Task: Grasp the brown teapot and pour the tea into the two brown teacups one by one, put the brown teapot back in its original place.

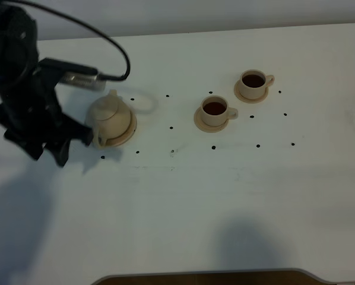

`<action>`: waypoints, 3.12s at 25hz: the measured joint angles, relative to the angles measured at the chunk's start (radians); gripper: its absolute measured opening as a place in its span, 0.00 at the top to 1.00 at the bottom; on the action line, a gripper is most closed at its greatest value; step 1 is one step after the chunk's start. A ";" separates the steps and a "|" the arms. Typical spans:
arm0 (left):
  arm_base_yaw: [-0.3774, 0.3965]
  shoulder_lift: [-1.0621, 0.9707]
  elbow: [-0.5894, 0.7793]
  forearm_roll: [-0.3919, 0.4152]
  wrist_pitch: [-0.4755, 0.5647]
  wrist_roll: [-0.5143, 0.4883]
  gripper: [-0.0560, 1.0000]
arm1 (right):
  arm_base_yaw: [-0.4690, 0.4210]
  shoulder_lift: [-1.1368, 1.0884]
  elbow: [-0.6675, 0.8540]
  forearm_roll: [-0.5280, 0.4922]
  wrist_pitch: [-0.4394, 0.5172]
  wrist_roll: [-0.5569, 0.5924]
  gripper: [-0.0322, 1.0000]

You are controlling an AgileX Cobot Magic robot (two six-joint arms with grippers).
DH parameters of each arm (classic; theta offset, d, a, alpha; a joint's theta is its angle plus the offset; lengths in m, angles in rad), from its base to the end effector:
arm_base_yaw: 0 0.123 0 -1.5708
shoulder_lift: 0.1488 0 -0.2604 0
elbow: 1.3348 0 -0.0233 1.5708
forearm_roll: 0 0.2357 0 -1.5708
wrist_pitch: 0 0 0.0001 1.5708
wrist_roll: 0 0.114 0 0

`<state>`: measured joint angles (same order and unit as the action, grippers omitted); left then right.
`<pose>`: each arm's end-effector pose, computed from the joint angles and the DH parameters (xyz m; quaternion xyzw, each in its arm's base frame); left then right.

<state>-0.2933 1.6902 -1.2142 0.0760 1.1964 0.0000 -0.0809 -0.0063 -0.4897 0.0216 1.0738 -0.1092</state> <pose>0.2841 -0.0774 0.1926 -0.1600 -0.9865 -0.0359 0.0020 0.0267 0.0000 0.2554 -0.0126 0.8575 -0.0381 0.5129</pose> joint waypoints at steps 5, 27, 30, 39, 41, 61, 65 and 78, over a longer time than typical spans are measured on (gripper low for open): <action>0.000 -0.174 0.215 -0.005 -0.028 0.000 0.52 | 0.000 0.000 0.000 0.000 0.000 0.000 0.58; 0.000 -0.861 0.673 -0.048 -0.107 0.000 0.52 | 0.000 0.000 0.000 0.000 0.000 0.000 0.58; 0.000 -0.949 0.675 -0.050 -0.107 0.000 0.52 | 0.000 0.000 0.000 0.000 0.000 0.000 0.58; 0.000 -1.248 0.675 -0.052 -0.110 0.000 0.52 | 0.000 0.000 0.000 0.000 0.000 0.000 0.58; 0.000 -1.314 0.677 -0.052 -0.110 0.000 0.52 | 0.000 0.000 0.000 0.000 0.000 0.000 0.58; 0.178 -1.517 0.678 -0.051 -0.109 0.000 0.52 | 0.000 0.000 0.000 0.000 0.000 0.000 0.58; 0.178 -1.546 0.678 -0.051 -0.109 0.000 0.52 | 0.000 0.000 0.000 0.000 0.000 0.000 0.58; 0.178 -1.696 0.678 -0.050 -0.108 0.000 0.52 | 0.000 0.000 0.000 0.000 0.000 0.000 0.58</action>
<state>-0.1153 -0.0057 -0.5362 0.0261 1.0882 0.0000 -0.0809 -0.0063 -0.4897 0.0216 1.0738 -0.1092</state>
